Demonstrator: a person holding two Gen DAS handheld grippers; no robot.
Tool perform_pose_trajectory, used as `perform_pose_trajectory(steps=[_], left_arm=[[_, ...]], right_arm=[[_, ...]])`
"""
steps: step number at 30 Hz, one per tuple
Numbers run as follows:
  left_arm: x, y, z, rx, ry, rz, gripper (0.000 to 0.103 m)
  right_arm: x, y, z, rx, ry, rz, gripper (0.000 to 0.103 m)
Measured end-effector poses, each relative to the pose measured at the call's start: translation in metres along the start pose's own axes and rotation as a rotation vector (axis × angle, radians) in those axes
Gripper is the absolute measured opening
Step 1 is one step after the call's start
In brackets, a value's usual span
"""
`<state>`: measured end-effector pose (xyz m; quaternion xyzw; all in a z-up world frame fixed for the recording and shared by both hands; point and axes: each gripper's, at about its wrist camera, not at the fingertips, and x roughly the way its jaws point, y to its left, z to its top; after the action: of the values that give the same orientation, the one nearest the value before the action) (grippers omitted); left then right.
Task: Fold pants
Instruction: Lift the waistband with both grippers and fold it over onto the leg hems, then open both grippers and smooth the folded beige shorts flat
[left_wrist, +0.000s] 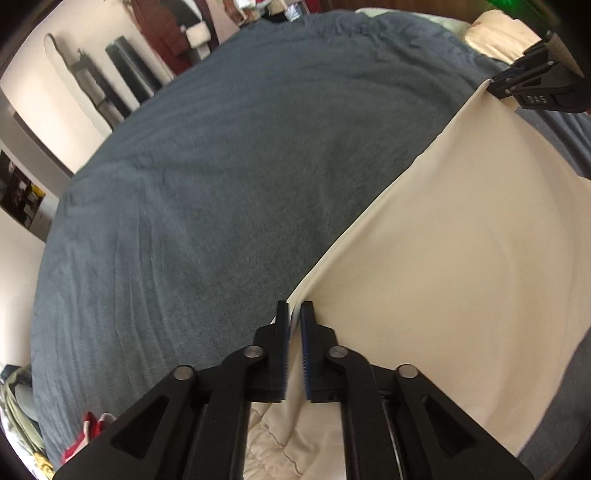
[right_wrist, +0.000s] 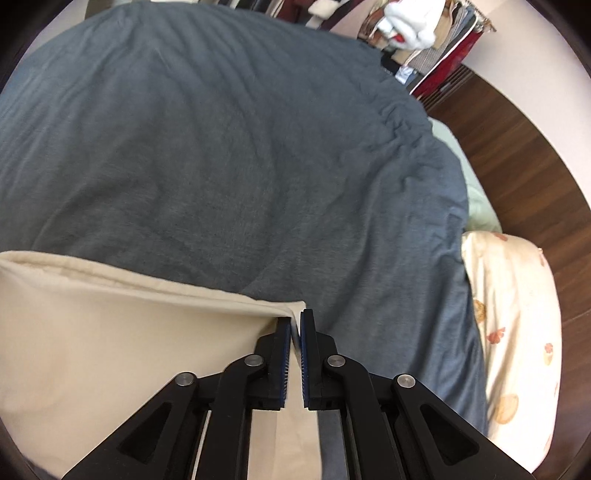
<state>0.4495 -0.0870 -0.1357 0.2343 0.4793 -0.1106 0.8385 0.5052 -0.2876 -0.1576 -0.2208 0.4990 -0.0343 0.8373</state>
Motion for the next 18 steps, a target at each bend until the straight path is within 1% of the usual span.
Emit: perform_pose_trajectory(steps=[1, 3, 4, 5, 6, 7, 8, 10, 11, 12, 13, 16, 18], left_arm=[[0.003, 0.002, -0.002, -0.01, 0.008, -0.003, 0.019], [0.007, 0.008, -0.003, -0.04, 0.02, -0.004, 0.036], [0.008, 0.011, -0.002, -0.052, 0.021, -0.002, 0.04], [0.008, 0.016, -0.001, -0.066, 0.021, 0.0, 0.046], [0.006, 0.021, -0.001, -0.081, 0.022, 0.008, 0.051], [0.006, 0.025, 0.0, -0.089, 0.022, 0.014, 0.052], [0.003, 0.03, 0.001, -0.098, 0.016, 0.017, 0.052], [-0.004, 0.036, 0.003, -0.104, 0.009, 0.032, 0.052], [-0.009, 0.039, 0.004, -0.107, 0.002, 0.049, 0.053], [-0.015, 0.041, 0.007, -0.102, -0.01, 0.044, 0.054], [-0.021, 0.041, 0.009, -0.096, -0.021, 0.04, 0.054], [-0.039, 0.043, 0.014, -0.086, -0.059, 0.067, 0.056], [-0.052, 0.048, 0.016, -0.114, -0.076, 0.048, 0.056]], right_arm=[[0.005, 0.001, 0.001, 0.006, 0.004, 0.008, 0.003], [0.012, 0.003, 0.001, 0.015, 0.014, 0.012, 0.005], [0.015, 0.005, 0.001, 0.014, 0.017, 0.012, 0.005], [0.018, 0.007, -0.001, 0.008, 0.023, 0.003, 0.009], [0.02, 0.008, -0.002, 0.006, 0.026, -0.007, 0.014], [0.023, 0.008, -0.002, 0.005, 0.032, -0.036, 0.03], [0.025, 0.007, -0.001, 0.006, 0.034, -0.068, 0.04], [0.026, 0.002, -0.001, 0.019, 0.033, -0.161, 0.042], [0.025, -0.001, -0.001, 0.026, 0.039, -0.175, 0.042], [0.023, -0.005, -0.002, 0.044, 0.044, -0.187, 0.042], [0.019, -0.007, -0.002, 0.055, 0.037, -0.183, 0.042], [0.006, -0.012, -0.003, 0.076, 0.016, -0.147, 0.042], [-0.008, -0.016, -0.006, 0.097, -0.002, -0.122, 0.042]])
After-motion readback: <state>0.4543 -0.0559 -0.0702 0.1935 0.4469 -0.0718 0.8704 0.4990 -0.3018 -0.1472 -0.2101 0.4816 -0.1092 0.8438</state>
